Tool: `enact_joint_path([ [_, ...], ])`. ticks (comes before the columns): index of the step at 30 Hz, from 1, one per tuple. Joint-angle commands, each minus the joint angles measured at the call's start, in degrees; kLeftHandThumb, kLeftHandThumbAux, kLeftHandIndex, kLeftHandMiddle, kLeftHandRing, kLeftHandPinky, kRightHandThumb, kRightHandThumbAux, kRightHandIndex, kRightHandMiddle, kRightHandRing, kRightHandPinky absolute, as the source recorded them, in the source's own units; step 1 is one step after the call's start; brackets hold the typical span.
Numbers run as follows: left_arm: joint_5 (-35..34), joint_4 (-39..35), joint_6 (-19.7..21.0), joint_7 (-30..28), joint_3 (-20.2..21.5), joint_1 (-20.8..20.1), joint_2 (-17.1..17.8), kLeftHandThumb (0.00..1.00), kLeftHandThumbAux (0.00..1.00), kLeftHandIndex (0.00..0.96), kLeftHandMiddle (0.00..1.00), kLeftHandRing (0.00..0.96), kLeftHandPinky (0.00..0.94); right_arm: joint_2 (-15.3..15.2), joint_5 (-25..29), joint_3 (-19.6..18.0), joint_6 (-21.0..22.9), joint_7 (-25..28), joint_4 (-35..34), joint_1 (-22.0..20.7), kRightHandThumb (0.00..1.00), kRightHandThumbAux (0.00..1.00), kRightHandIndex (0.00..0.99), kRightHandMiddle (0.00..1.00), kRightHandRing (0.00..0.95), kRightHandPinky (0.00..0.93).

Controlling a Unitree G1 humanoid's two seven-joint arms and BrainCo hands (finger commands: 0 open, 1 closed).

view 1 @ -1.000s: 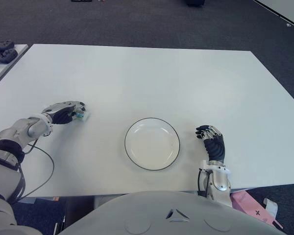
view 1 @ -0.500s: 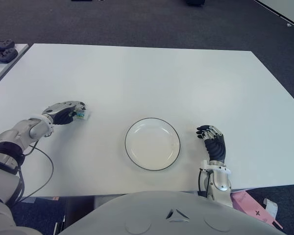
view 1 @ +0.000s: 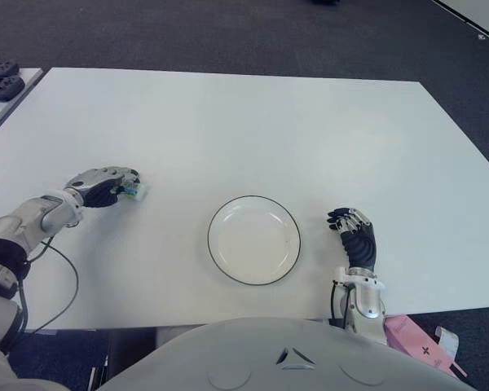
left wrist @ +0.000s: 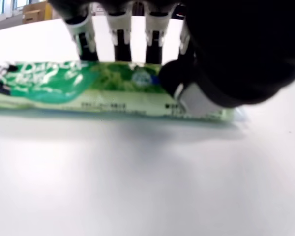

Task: Put the toothpaste on the table into the plate.

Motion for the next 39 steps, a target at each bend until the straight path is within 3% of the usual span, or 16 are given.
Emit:
enact_joint_path([
  [1, 1.34, -2.23, -0.55, 0.57, 1.61, 0.94, 2.78, 0.711, 0.692, 0.435, 0.73, 0.731, 0.652, 0.51, 0.29, 0.26, 2.44, 0.09, -0.11, -0.07, 0.711, 0.729, 0.429, 0.487, 0.481, 0.465],
  [9, 3.42, -5.14, -0.61, 4.66, 3.78, 2.35, 5.0, 0.692, 0.702, 0.424, 0.58, 0.542, 0.49, 0.69, -0.53, 0.62, 3.87, -0.45, -1.29, 0.06, 0.71, 0.728, 0.429, 0.485, 0.479, 0.465],
  [14, 3.84, -5.98, -0.63, 5.46, 4.7, 2.86, 5.6, 0.687, 0.706, 0.419, 0.54, 0.509, 0.484, 0.73, -0.39, 0.74, 3.95, -0.35, -1.35, 0.12, 0.71, 0.727, 0.429, 0.484, 0.476, 0.465],
  [16, 3.68, -6.35, -0.73, 5.17, 5.04, 2.92, 5.98, 0.501, 0.615, 0.311, 0.518, 0.501, 0.492, 0.73, -0.25, 0.75, 3.82, -0.29, -1.27, 0.11, 0.71, 0.727, 0.429, 0.483, 0.475, 0.466],
  [19, 2.85, -6.59, -0.54, 3.49, 5.66, 2.98, 6.46, 0.446, 0.517, 0.246, 0.508, 0.504, 0.495, 0.78, -0.11, 0.74, 3.54, -0.29, -1.12, 0.08, 0.71, 0.727, 0.429, 0.484, 0.476, 0.468],
  [22, 2.38, -6.42, 0.21, 1.95, 6.18, 3.1, 6.64, 0.439, 0.349, 0.182, 0.501, 0.505, 0.477, 0.84, -0.07, 0.79, 3.4, -0.31, -1.23, 0.17, 0.71, 0.727, 0.428, 0.484, 0.479, 0.467],
  [27, 2.62, -6.94, 2.5, -0.78, 6.66, 3.44, 6.52, 0.461, 0.224, 0.134, 0.488, 0.496, 0.456, 0.81, -0.27, 0.85, 3.54, -0.36, -1.48, 0.33, 0.71, 0.728, 0.428, 0.484, 0.48, 0.465],
  [33, 4.52, -7.83, 6.12, -3.53, 5.94, 3.19, 6.75, 0.497, 0.165, 0.084, 0.401, 0.38, 0.324, 0.64, -0.53, 0.87, 3.69, -0.34, -1.37, 0.23, 0.71, 0.728, 0.428, 0.486, 0.482, 0.473],
  [39, 6.58, -7.27, 6.99, -3.61, 5.22, 2.48, 6.69, 0.509, 0.147, 0.045, 0.309, 0.276, 0.228, 0.56, -0.44, 0.82, 3.47, -0.3, -1.2, 0.26, 0.71, 0.728, 0.428, 0.486, 0.481, 0.471],
])
